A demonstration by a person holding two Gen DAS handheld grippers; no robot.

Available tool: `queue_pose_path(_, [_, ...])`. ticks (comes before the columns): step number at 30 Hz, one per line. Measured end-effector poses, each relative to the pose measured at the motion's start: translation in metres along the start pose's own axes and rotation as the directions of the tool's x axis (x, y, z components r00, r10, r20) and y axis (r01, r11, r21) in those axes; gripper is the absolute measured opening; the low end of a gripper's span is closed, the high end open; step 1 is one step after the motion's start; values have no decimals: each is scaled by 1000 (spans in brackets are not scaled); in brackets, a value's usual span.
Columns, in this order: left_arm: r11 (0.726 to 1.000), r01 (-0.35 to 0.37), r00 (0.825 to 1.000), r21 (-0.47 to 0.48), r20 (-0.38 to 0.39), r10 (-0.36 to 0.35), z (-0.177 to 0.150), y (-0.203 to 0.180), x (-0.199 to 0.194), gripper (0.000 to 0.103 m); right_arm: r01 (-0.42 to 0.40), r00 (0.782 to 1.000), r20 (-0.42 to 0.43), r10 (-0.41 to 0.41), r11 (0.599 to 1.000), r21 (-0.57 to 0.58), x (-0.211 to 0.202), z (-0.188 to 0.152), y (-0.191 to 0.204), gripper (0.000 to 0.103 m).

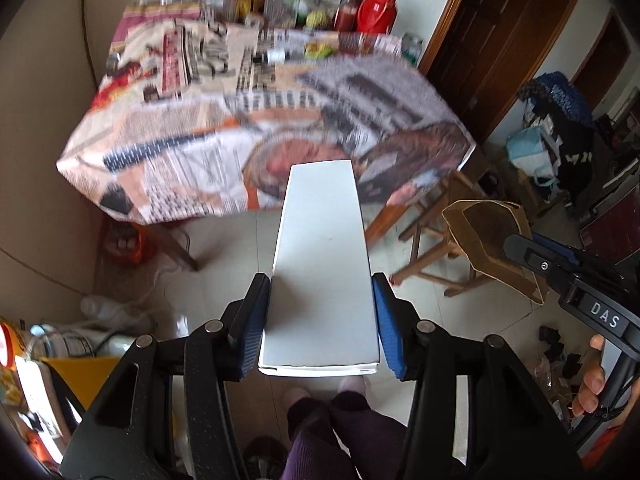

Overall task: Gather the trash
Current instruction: 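Carry the white box and brown bag down over the white bin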

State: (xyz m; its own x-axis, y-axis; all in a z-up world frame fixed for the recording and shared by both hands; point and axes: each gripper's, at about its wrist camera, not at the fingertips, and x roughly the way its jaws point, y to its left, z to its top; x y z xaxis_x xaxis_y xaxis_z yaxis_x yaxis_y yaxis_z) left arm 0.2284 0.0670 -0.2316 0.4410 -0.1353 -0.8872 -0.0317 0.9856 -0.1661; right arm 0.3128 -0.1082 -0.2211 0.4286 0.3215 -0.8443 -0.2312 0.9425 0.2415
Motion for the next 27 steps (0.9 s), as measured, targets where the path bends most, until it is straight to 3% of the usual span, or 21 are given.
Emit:
queue_pose_path(7, [999, -32, 986, -35, -163, 26, -28, -8, 99, 50, -7, 989, -146, 9, 1000, 10, 69, -34, -36, 37])
queue_pose_path(15, [996, -66, 947, -67, -319, 41, -70, 1, 225, 50, -24, 953, -301, 25, 1000, 6, 172, -78, -68, 37])
queue_pose_path(21, [994, -66, 921, -92, -389, 25, -105, 15, 310, 50, -27, 935, -355, 24, 1000, -4, 249, -110, -84, 37])
queue_pose_path(27, [990, -89, 910, -111, -414, 35, -132, 33, 381, 50, -53, 931, -362, 45, 998, -13, 320, -125, -94, 38])
